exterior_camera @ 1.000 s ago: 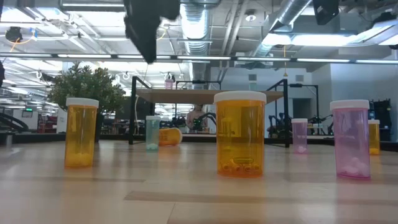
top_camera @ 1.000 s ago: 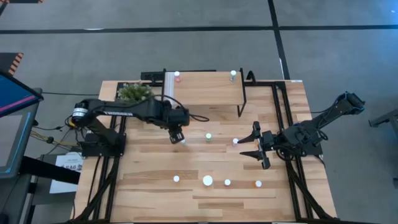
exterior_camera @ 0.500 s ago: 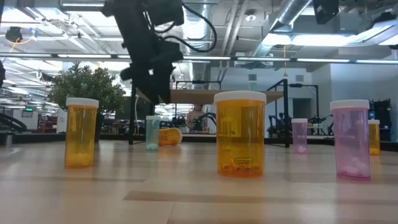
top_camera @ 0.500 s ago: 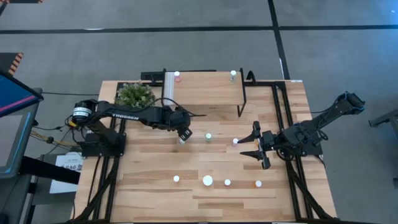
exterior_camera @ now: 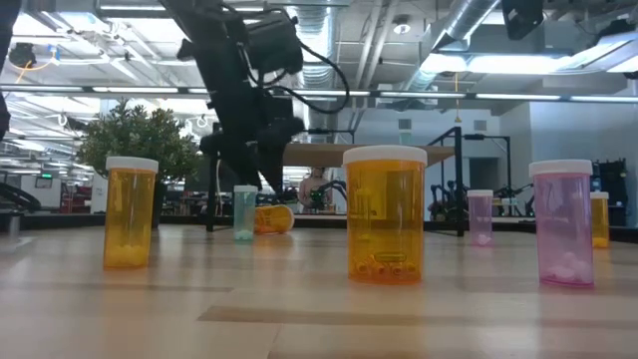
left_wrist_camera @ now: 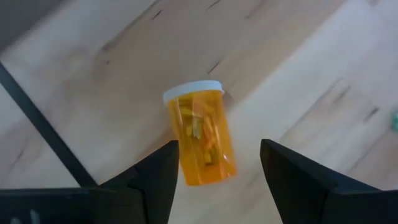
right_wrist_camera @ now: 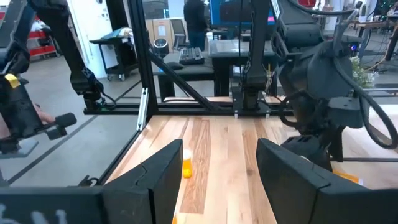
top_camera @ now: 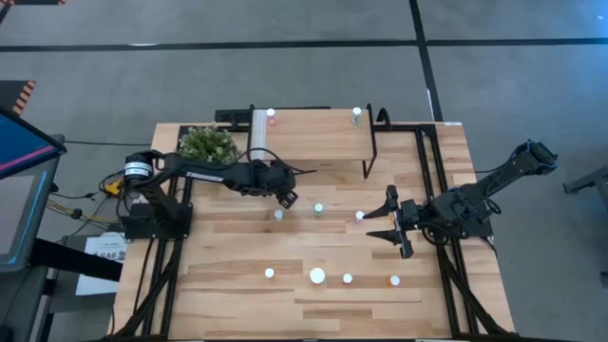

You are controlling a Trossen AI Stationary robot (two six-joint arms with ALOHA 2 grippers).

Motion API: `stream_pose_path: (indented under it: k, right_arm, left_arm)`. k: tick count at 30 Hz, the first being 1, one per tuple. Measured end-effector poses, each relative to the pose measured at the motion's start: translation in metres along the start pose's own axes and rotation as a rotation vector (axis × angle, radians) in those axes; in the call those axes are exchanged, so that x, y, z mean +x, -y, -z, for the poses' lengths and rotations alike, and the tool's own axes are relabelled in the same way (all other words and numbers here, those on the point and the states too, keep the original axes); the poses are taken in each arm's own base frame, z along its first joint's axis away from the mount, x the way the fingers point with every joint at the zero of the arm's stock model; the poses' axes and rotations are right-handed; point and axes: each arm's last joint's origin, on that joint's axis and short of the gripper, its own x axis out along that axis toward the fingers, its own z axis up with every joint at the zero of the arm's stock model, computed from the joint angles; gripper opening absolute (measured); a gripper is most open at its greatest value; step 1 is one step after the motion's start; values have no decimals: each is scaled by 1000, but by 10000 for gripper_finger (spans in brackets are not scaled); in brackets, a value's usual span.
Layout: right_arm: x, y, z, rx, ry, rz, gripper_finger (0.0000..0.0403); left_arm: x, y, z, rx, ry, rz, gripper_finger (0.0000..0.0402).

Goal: Pick and place medicine bottles onto shelf by color
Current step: Put the top big orange pill bottle on the shelf

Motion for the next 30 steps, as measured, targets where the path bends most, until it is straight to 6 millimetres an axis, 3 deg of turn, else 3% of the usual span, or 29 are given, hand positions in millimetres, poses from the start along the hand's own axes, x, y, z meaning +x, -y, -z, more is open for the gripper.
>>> stream_pose_path:
  k: [13,22,30]
  right_arm:
    - [0,0,0,0,-1,0,225]
    - [0,0,0,1,2,0,225]
    - [0,0,-1,9,5,0,225]
  left_arm:
    - [3,6,5,24,27,-54,213]
    - [-29,31,-5,35,149,-76,213]
    - [-41,45,8,-78,213,-124,204]
